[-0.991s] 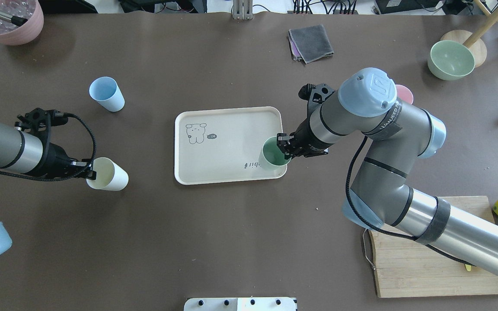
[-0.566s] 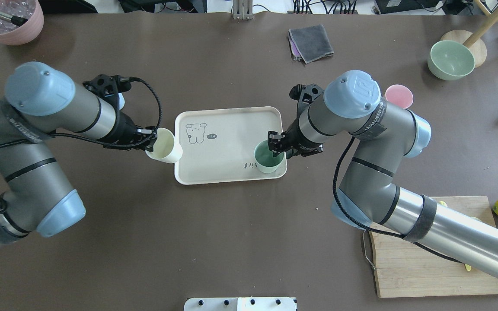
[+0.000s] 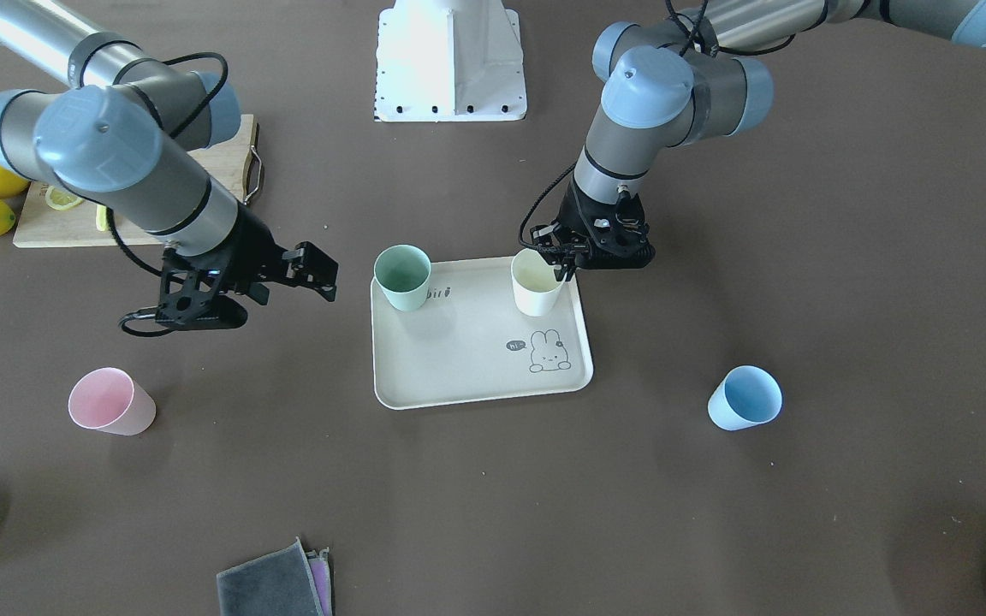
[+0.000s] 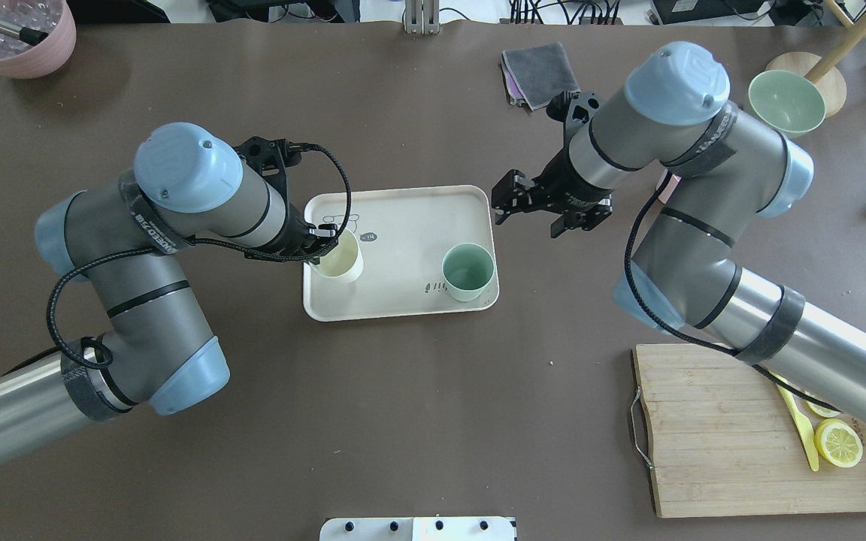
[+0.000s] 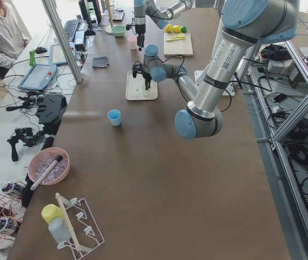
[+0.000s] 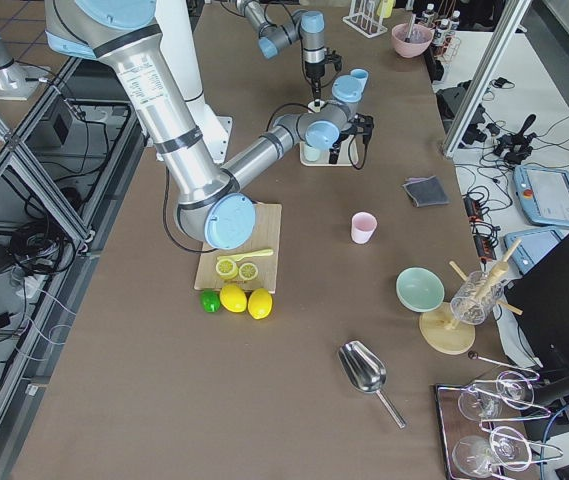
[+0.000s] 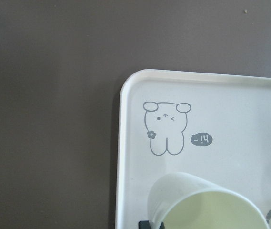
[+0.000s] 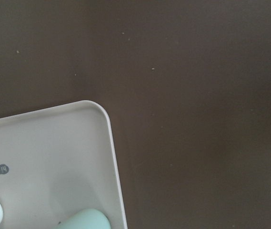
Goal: Place all cups on tray
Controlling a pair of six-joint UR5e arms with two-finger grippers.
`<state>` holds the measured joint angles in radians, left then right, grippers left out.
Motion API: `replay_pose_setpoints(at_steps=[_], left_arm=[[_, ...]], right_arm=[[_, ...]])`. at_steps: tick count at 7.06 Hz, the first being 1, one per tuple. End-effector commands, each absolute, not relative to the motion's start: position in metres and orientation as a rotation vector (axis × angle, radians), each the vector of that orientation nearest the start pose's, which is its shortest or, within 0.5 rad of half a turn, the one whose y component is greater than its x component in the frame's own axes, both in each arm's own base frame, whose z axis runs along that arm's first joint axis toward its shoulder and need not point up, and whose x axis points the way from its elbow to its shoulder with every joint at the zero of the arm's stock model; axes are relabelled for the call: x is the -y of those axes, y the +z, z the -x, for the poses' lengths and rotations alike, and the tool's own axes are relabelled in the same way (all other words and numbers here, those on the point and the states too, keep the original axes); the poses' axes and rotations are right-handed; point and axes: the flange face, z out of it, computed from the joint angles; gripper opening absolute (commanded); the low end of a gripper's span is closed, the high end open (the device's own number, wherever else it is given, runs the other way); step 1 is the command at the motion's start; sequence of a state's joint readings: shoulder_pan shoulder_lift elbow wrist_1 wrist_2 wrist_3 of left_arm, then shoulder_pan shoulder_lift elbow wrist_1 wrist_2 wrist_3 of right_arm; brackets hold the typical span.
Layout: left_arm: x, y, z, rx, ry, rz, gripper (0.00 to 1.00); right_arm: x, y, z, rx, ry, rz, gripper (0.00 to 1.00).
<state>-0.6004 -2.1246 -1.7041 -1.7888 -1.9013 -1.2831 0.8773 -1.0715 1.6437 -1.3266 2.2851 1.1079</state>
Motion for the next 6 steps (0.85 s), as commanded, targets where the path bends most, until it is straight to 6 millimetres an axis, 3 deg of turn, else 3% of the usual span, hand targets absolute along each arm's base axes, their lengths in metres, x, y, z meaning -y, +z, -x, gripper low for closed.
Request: replay_pose_setpoints(at_steps=[1,2,4,5,6], left_arm=[[0.467,0.243,-0.462,-0.96,-0.151,-0.14,0.97],[0.487,0.243,-0.436,-0.956,-0.151,-0.111,0.97],[0.538,0.247,-0.362,-0.941,-0.101,-0.164,0.97],[0.548,0.264,-0.339,-0.926,-0.096,-0.163,0.97],[0.554,0.269,-0.329,-0.916,-0.094,-0.175,0.97]], right_arm=[[0.586,0.37,0.288,0.913,0.004,-0.006,0.99],[0.603,0.399,0.271,0.876,0.012,-0.007,0.99],[0.627,0.454,0.256,0.814,0.013,0.019,0.97],[0.629,0.465,0.257,0.798,0.019,0.026,0.97],[0.624,0.486,0.261,0.804,0.014,0.025,0.93]])
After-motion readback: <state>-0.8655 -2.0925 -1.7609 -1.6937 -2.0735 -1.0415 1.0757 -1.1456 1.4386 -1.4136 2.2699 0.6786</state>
